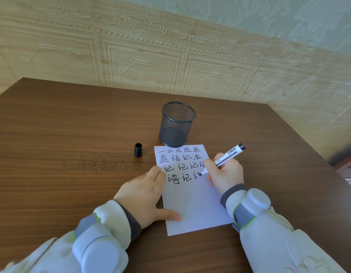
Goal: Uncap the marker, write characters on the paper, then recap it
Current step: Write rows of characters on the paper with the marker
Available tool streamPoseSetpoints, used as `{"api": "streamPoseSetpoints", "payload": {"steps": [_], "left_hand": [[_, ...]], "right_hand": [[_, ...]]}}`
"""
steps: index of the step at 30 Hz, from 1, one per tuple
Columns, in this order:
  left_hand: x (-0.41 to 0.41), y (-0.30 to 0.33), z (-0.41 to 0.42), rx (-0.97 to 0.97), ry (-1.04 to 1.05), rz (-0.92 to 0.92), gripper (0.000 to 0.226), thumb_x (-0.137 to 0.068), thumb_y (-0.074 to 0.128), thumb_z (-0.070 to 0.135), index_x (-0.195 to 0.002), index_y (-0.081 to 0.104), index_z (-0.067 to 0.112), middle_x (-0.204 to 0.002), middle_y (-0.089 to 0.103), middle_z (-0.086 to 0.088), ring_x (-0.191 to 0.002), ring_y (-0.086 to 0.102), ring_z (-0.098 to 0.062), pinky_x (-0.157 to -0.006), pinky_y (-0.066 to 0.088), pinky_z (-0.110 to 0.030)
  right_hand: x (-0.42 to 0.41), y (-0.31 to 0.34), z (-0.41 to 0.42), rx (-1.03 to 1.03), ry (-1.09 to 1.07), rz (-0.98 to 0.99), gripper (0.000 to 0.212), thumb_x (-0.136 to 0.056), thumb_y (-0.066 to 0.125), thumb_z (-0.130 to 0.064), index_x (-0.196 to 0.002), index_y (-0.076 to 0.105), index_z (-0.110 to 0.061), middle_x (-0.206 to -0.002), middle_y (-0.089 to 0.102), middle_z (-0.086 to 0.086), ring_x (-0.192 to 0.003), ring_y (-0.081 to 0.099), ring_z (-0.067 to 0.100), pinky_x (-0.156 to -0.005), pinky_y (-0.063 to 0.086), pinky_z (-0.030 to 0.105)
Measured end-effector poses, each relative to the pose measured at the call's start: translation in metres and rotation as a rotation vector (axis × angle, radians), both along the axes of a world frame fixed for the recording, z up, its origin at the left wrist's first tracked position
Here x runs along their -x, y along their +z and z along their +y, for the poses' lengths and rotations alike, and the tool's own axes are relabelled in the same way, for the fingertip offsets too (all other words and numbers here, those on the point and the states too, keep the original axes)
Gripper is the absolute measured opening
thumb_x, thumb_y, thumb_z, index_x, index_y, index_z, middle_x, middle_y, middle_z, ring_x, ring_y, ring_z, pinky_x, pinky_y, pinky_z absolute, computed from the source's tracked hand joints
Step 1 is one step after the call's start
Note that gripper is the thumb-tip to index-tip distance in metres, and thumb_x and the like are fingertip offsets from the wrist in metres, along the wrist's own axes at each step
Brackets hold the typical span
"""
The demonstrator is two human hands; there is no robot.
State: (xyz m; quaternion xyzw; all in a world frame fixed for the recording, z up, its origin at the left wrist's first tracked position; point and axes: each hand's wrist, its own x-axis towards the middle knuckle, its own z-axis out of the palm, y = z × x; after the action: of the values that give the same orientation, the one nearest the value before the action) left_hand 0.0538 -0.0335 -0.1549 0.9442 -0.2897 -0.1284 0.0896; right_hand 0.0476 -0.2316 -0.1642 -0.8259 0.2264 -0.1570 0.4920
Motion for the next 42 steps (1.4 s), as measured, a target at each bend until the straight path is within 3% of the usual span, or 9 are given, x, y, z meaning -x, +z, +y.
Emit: {"api": "streamPoseSetpoints", "payload": {"steps": [17, 22, 30, 34, 36, 42], "left_hand": [[0.0003, 0.0007, 0.0005, 0.002, -0.001, -0.006, 0.089, -0.065, 0.052, 0.079, -0.127, 0.033, 0.019, -0.117, 0.034, 0.010, -0.085, 0.039, -0.007, -0.066, 0.034, -0.020], [0.0010, 0.0020, -0.0008, 0.004, -0.005, -0.002, 0.084, -0.066, 0.053, 0.078, -0.123, 0.035, 0.019, -0.104, 0.028, 0.011, -0.083, 0.038, -0.008, -0.066, 0.032, -0.021], [-0.0004, 0.0013, 0.0009, 0.019, -0.009, -0.002, 0.086, -0.065, 0.053, 0.078, -0.125, 0.034, 0.019, -0.111, 0.032, 0.010, -0.085, 0.038, -0.007, -0.067, 0.033, -0.020], [0.0002, 0.0018, 0.0005, 0.010, -0.015, -0.003, 0.084, -0.066, 0.052, 0.078, -0.123, 0.035, 0.018, -0.109, 0.032, 0.009, -0.084, 0.038, -0.007, -0.067, 0.032, -0.020], [-0.0001, 0.0016, 0.0008, 0.013, -0.013, -0.005, 0.082, -0.066, 0.052, 0.078, -0.119, 0.036, 0.019, -0.103, 0.029, 0.009, -0.082, 0.038, -0.008, -0.066, 0.031, -0.020], [-0.0004, 0.0000, -0.0001, 0.013, -0.011, -0.004, 0.089, -0.065, 0.052, 0.079, -0.128, 0.033, 0.019, -0.118, 0.034, 0.009, -0.091, 0.043, -0.008, -0.069, 0.035, -0.020]], "right_hand": [[0.0013, 0.0001, 0.0005, -0.010, 0.056, -0.011, 0.027, -0.084, 0.058, -0.005, -0.057, 0.052, -0.005, -0.050, 0.058, 0.009, -0.031, 0.048, 0.005, -0.037, 0.039, 0.014], [0.0002, -0.0012, 0.0012, 0.001, 0.065, -0.015, 0.031, -0.082, 0.057, -0.004, -0.053, 0.048, -0.009, -0.048, 0.056, 0.009, -0.031, 0.047, 0.006, -0.037, 0.039, 0.015], [-0.0003, -0.0036, -0.0016, 0.025, 0.057, -0.002, 0.034, -0.079, 0.057, -0.005, -0.049, 0.044, -0.012, -0.040, 0.050, 0.005, -0.031, 0.041, 0.009, -0.037, 0.037, 0.016], [-0.0018, -0.0049, -0.0020, 0.058, -0.018, -0.021, 0.025, -0.079, 0.057, -0.007, -0.058, 0.050, 0.005, -0.041, 0.050, 0.003, -0.030, 0.043, 0.005, -0.039, 0.039, 0.018], [-0.0020, -0.0047, -0.0025, 0.055, -0.033, -0.023, 0.023, -0.080, 0.057, -0.007, -0.060, 0.051, 0.004, -0.043, 0.050, 0.004, -0.030, 0.043, 0.004, -0.038, 0.039, 0.017], [-0.0032, -0.0060, -0.0030, 0.050, -0.036, -0.023, 0.023, -0.079, 0.057, -0.007, -0.064, 0.050, 0.008, -0.043, 0.049, 0.004, -0.030, 0.043, 0.004, -0.038, 0.039, 0.018]]}}
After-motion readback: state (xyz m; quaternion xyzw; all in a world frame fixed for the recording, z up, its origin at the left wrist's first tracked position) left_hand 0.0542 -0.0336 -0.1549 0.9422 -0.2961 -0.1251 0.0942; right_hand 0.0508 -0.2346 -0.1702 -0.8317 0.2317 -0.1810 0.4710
